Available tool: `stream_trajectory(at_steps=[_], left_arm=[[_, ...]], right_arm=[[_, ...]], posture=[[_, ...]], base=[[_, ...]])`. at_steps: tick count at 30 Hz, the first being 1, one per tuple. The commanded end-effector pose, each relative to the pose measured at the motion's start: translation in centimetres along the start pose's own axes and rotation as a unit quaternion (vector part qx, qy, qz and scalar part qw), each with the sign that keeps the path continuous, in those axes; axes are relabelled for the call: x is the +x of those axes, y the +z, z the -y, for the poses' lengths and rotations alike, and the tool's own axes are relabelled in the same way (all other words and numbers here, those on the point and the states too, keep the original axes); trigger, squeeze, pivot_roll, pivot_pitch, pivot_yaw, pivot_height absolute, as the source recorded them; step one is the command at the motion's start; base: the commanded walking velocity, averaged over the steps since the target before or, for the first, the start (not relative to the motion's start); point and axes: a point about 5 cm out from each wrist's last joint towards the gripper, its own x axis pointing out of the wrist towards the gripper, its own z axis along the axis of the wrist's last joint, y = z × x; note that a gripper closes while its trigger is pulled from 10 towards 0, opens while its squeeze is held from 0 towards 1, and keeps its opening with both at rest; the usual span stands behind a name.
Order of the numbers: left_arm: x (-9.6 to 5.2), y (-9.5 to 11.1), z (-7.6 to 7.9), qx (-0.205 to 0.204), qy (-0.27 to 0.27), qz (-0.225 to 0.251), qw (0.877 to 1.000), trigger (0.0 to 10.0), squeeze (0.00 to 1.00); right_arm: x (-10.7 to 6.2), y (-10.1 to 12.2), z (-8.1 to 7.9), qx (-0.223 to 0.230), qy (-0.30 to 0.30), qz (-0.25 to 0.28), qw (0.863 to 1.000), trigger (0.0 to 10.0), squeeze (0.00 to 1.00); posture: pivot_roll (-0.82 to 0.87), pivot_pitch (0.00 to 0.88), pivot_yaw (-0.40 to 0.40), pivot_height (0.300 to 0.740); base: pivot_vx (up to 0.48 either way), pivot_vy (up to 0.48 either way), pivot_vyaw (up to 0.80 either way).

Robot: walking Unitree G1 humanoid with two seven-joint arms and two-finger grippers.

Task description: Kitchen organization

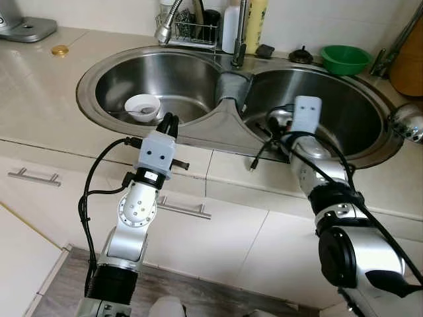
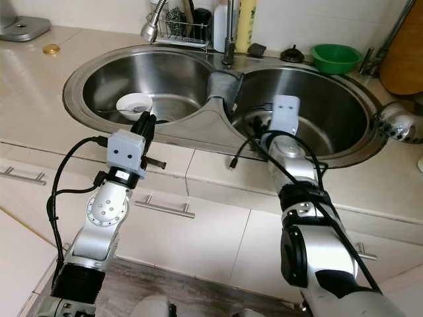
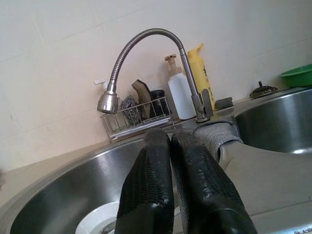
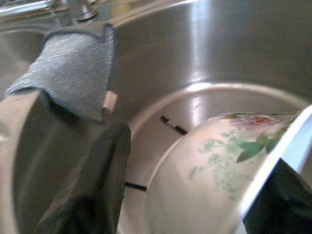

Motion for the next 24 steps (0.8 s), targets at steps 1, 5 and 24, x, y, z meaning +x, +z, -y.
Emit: stream_trajectory(at_steps=[1, 5, 24], left_arm=[[0.2, 0.0, -0.1, 0.006, -0.003, -0.001, 1.000, 10.0, 0.00], [0.1, 0.0, -0.2, 0.008, -0.001, -0.003, 1.000, 10.0, 0.00], [0.1, -0.3, -0.1, 0.005, 0.001, -0.010, 1.000, 10.0, 0.00]], right_arm=[[-0.5, -3.4, 1.1, -0.003, -0.027, -0.065, 0.998, 10.0, 0.00], [-0.8, -0.3, 0.9, 0.034, -0.038, 0.000, 0.999, 10.0, 0.00], [-5.0, 1.4, 8.5, 0.262, -0.256, 0.041, 0.930, 10.0, 0.00]], posture=[[0.19, 0.000, -0.026, 0.740], [0.18, 0.000, -0.028, 0.740], [0.16, 0.000, -0.029, 0.740]], base=[[0.000, 0.000, 0.00], [0.000, 0.000, 0.00], [0.000, 0.000, 0.00]])
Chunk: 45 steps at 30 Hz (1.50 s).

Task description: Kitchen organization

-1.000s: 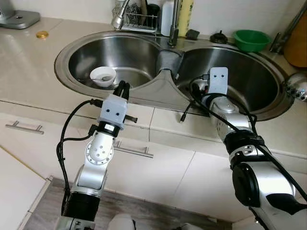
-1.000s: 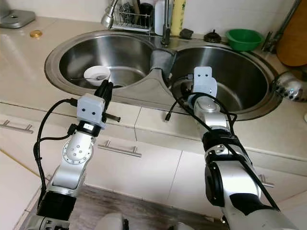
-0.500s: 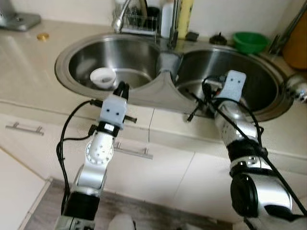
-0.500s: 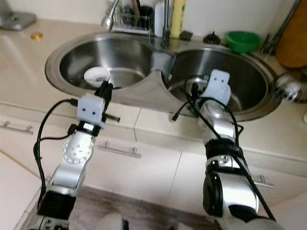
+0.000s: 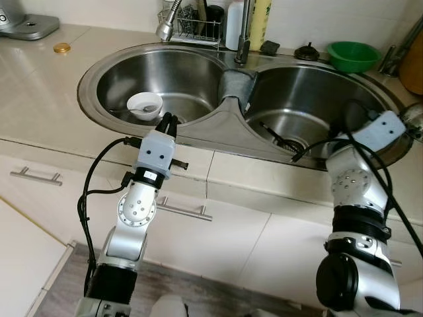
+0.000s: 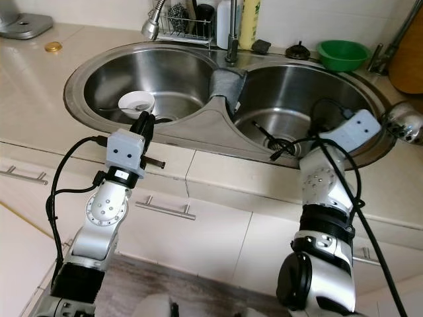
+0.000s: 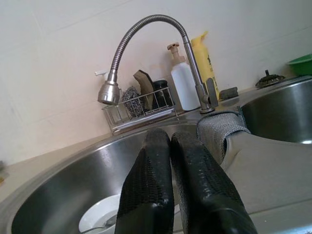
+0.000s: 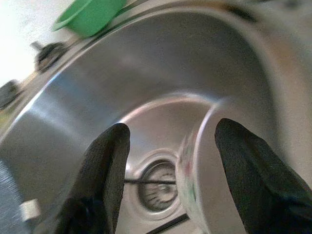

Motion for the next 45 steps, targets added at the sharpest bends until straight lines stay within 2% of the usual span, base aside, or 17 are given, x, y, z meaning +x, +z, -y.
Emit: stream_trajectory(at_steps=[1, 8, 10, 11, 12, 13, 14, 15, 16, 18, 21, 26, 28, 32, 33, 38, 45], left_arm=[[0.1, -0.1, 0.0, 0.002, -0.001, -0.005, 1.000, 10.0, 0.00], [0.1, -0.2, 0.0, 0.001, -0.001, -0.006, 1.000, 10.0, 0.00], [0.1, -0.2, 0.0, 0.001, 0.000, -0.006, 1.000, 10.0, 0.00], [0.1, -0.2, 0.0, 0.001, 0.000, -0.006, 1.000, 10.0, 0.00], [0.1, -0.2, -0.1, 0.000, 0.001, -0.005, 1.000, 10.0, 0.00], [0.1, -0.1, -0.1, 0.000, 0.001, -0.004, 1.000, 10.0, 0.00], [0.1, -0.1, -0.1, 0.000, 0.001, -0.004, 1.000, 10.0, 0.00], [0.2, -0.1, -0.1, -0.002, 0.001, -0.004, 1.000, 10.0, 0.00], [0.2, -0.1, -0.1, -0.003, 0.000, -0.004, 1.000, 10.0, 0.00], [0.1, -0.1, 0.0, -0.007, 0.000, -0.002, 1.000, 10.0, 0.00], [0.1, 0.0, 0.1, -0.010, -0.001, 0.000, 1.000, 10.0, 0.00], [0.1, 0.0, 0.1, -0.013, 0.000, 0.000, 1.000, 10.0, 0.00], [0.1, -0.1, -0.1, -0.019, 0.002, -0.006, 1.000, 10.0, 0.00], [0.2, -0.3, 0.0, -0.022, -0.001, -0.015, 1.000, 10.0, 0.00], [0.2, -0.2, 0.1, -0.022, -0.002, -0.014, 1.000, 10.0, 0.00], [0.4, -0.1, 0.1, -0.025, -0.001, -0.011, 1.000, 10.0, 0.00], [0.7, 0.3, -0.4, -0.025, 0.013, 0.002, 1.000, 10.0, 0.00]], right_arm=[[0.1, -0.6, 1.7, 0.004, -0.037, -0.023, 0.999, 10.0, 0.00], [-0.6, -0.8, 1.0, -0.010, -0.012, -0.029, 0.999, 10.0, 0.00], [-1.3, -0.7, -1.0, -0.047, 0.052, -0.012, 0.997, 10.0, 0.00], [-1.5, -0.8, -1.3, -0.050, 0.062, -0.010, 0.997, 10.0, 0.00], [-2.3, -0.8, -3.0, -0.075, 0.128, 0.001, 0.989, 10.0, 0.00], [-2.8, -0.9, -3.7, -0.089, 0.157, 0.007, 0.983, 10.0, 0.00], [-2.8, -0.9, -3.7, -0.089, 0.157, 0.007, 0.983, 10.0, 0.00], [-3.8, -1.0, -5.2, -0.125, 0.215, 0.025, 0.968, 10.0, 0.00], [-4.6, -1.2, -6.1, -0.148, 0.251, 0.036, 0.956, 10.0, 0.00], [-6.5, -1.9, -7.5, -0.197, 0.332, 0.058, 0.921, 10.0, 0.00], [-7.5, -2.5, -7.8, -0.233, 0.362, 0.079, 0.899, 10.0, 0.00], [-7.8, -2.7, -7.7, -0.256, 0.371, 0.089, 0.888, 10.0, 0.00], [-8.1, -2.9, -7.6, -0.282, 0.380, 0.101, 0.875, 10.0, 0.00], [-8.4, -3.1, -7.4, -0.296, 0.385, 0.111, 0.867, 10.0, 0.00], [-8.6, -3.2, -7.2, -0.307, 0.388, 0.120, 0.861, 10.0, 0.00], [-8.8, -3.5, -7.0, -0.323, 0.391, 0.132, 0.852, 10.0, 0.00], [-9.4, -3.8, -7.1, -0.320, 0.397, 0.144, 0.848, 10.0, 0.00]], posture=[[0.16, 0.000, -0.029, 0.740], [0.16, 0.000, -0.028, 0.740], [0.16, 0.000, -0.028, 0.740], [0.16, 0.000, -0.028, 0.740], [0.16, 0.000, -0.028, 0.740], [0.16, 0.000, -0.028, 0.740], [0.16, 0.000, -0.028, 0.740], [0.16, 0.000, -0.028, 0.740], [0.16, 0.000, -0.029, 0.740], [0.16, 0.000, -0.031, 0.740], [0.16, 0.000, -0.033, 0.740], [0.16, 0.000, -0.034, 0.740], [0.16, 0.000, -0.032, 0.740], [0.16, 0.000, -0.032, 0.740], [0.16, 0.000, -0.033, 0.740], [0.16, 0.000, -0.033, 0.740], [0.16, 0.000, -0.032, 0.740]], base=[[0.000, 0.000, 0.00], [0.000, 0.000, 0.00], [0.000, 0.000, 0.00], [0.000, 0.000, 0.00], [0.000, 0.000, 0.00], [0.000, 0.000, 0.00], [0.000, 0.000, 0.00], [0.000, 0.000, 0.00], [0.000, 0.000, 0.00], [0.000, 0.000, 0.00], [0.000, 0.000, 0.00], [0.000, 0.000, 0.00], [0.000, 0.000, 0.00], [0.000, 0.000, 0.00], [0.000, 0.304, 0.00], [0.000, 0.445, 0.00], [0.000, 0.480, 0.00]])
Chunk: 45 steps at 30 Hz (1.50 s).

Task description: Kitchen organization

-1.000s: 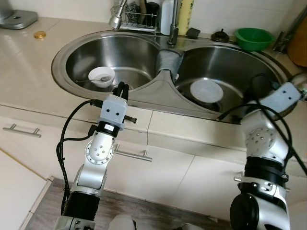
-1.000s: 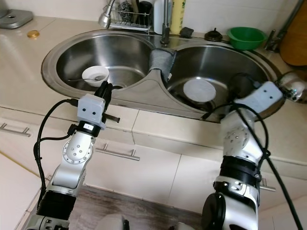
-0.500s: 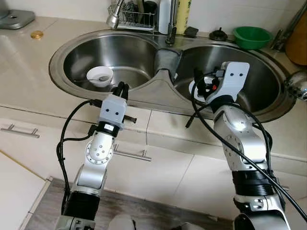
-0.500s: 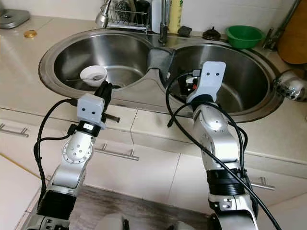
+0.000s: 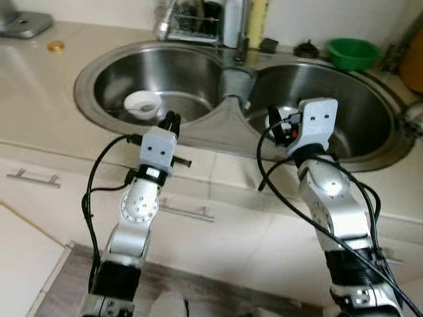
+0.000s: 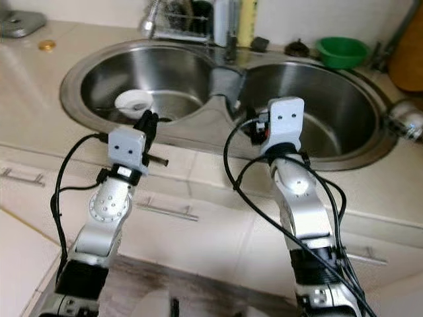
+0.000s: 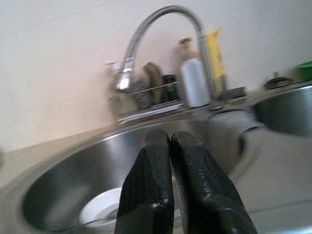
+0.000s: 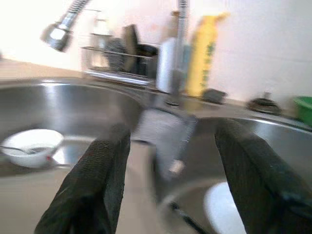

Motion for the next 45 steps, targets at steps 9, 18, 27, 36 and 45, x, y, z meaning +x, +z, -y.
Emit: stream_trajectory(at_steps=[9, 18, 27, 36, 45], left_arm=[[0.2, 0.7, -1.0, 0.003, 0.015, 0.011, 1.000, 10.0, 0.00], [-0.4, 0.9, -1.5, 0.004, 0.018, 0.006, 1.000, 10.0, 0.00], [-2.0, 1.2, -1.8, 0.018, 0.023, 0.002, 1.000, 10.0, 0.00], [-3.3, 0.8, -1.7, 0.042, -0.005, -0.030, 0.999, 10.0, 0.00], [-3.5, 0.9, 0.1, 0.119, -0.040, -0.033, 0.992, 10.0, 0.00]], right_arm=[[-0.8, 1.0, -1.0, -0.019, 0.017, 0.043, 0.999, 10.0, 0.00], [-2.2, 0.5, -0.6, -0.033, 0.005, 0.046, 0.998, 10.0, 0.00], [-5.2, -0.3, -0.2, -0.065, -0.012, 0.044, 0.997, 10.0, 0.00], [-7.9, -1.5, 0.7, -0.100, -0.032, 0.017, 0.994, 10.0, 0.00], [-9.0, -1.9, 0.5, -0.098, -0.048, 0.008, 0.994, 10.0, 0.00]], posture=[[0.16, 0.000, -0.028, 0.740], [0.15, 0.000, -0.019, 0.740], [0.15, 0.000, -0.019, 0.740], [0.13, 0.000, -0.013, 0.740], [0.13, 0.000, -0.024, 0.740]], base=[[0.000, 0.480, 0.00], [0.000, 0.480, 0.00], [0.000, 0.160, 0.00], [0.000, 0.000, -0.18], [0.000, 0.000, -0.80]])
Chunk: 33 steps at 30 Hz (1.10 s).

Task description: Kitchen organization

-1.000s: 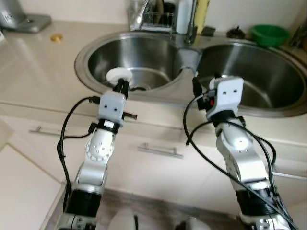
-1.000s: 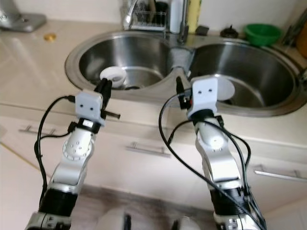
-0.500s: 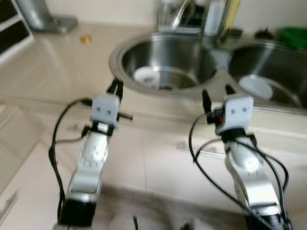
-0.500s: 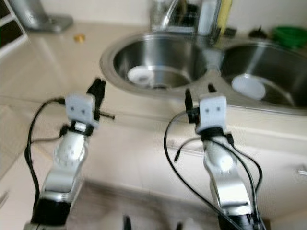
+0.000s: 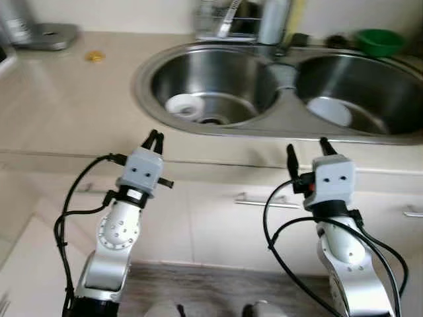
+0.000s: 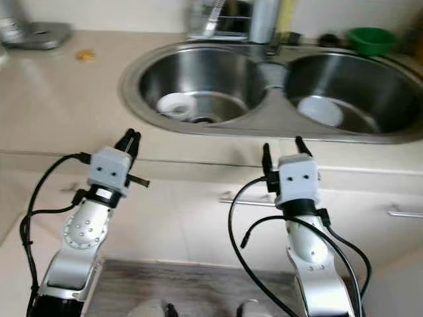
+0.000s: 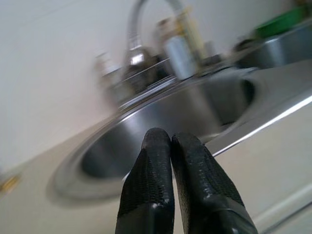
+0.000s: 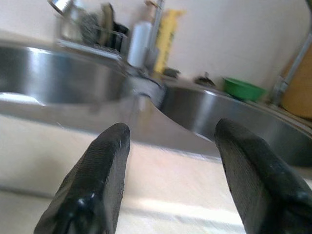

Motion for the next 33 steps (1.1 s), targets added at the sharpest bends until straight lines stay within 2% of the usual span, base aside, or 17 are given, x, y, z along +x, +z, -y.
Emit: stream_trajectory(at_steps=[1, 7, 9, 11, 13, 15, 18, 23, 30, 33], left_arm=[[0.4, 0.8, 0.1, 0.032, 0.004, 0.011, 0.999, 10.0, 0.00], [0.3, 1.1, 0.8, 0.045, 0.004, 0.029, 0.999, 10.0, 0.00], [0.2, 1.0, 1.1, 0.059, 0.004, 0.025, 0.998, 10.0, 0.00], [0.2, 0.9, 1.0, 0.046, 0.012, 0.014, 0.999, 10.0, 0.00], [0.1, 0.7, 1.3, 0.038, -0.001, 0.010, 0.999, 10.0, 0.00], [-0.1, 0.2, 1.9, 0.032, -0.026, 0.003, 0.999, 10.0, 0.00], [-0.9, -1.7, 2.8, 0.011, -0.070, -0.027, 0.997, 10.0, 0.00], [-0.5, -1.1, 2.6, -0.015, -0.068, -0.023, 0.997, 10.0, 0.00], [-0.3, -0.9, 2.9, -0.024, -0.073, -0.011, 0.997, 10.0, 0.00], [-0.1, -0.4, 2.6, -0.013, -0.064, 0.007, 0.998, 10.0, 0.00]], right_arm=[[-0.2, 0.8, -0.5, -0.003, 0.004, 0.018, 1.000, 10.0, 0.00], [-0.6, 0.8, -0.5, 0.001, 0.000, 0.017, 1.000, 10.0, 0.00], [-0.8, 0.8, 0.0, -0.002, -0.018, 0.014, 1.000, 10.0, 0.00], [-0.9, 0.8, 0.2, -0.002, -0.023, 0.014, 1.000, 10.0, 0.00], [-1.0, 0.6, 0.2, -0.003, -0.024, 0.010, 1.000, 10.0, 0.00], [-1.1, 0.4, 0.0, -0.005, -0.021, 0.007, 1.000, 10.0, 0.00], [-0.9, 0.5, -0.3, -0.016, -0.008, 0.011, 1.000, 10.0, 0.00], [-1.1, -0.1, -0.1, -0.021, -0.006, 0.001, 1.000, 10.0, 0.00], [-1.1, -0.4, -0.7, -0.023, 0.007, -0.003, 1.000, 10.0, 0.00], [-1.0, -0.4, -0.7, -0.023, 0.008, 0.004, 1.000, 10.0, 0.00]], posture=[[0.13, 0.000, -0.025, 0.740], [0.12, 0.000, -0.019, 0.740], [0.11, 0.000, -0.017, 0.740], [0.11, 0.000, -0.016, 0.740], [0.11, 0.000, -0.016, 0.740], [0.11, 0.000, -0.017, 0.740], [0.10, 0.000, -0.012, 0.740], [0.10, 0.000, -0.010, 0.740], [0.10, 0.000, -0.015, 0.740], [0.10, 0.000, -0.015, 0.740]], base=[[0.000, 0.000, -0.80], [0.000, 0.000, -0.80], [0.000, 0.000, -0.80], [0.000, 0.000, -0.80], [0.000, 0.000, -0.80], [0.000, 0.000, -0.80], [0.000, 0.000, -0.80], [0.000, 0.000, -0.80], [0.000, 0.000, -0.80], [0.000, 0.000, -0.80]])
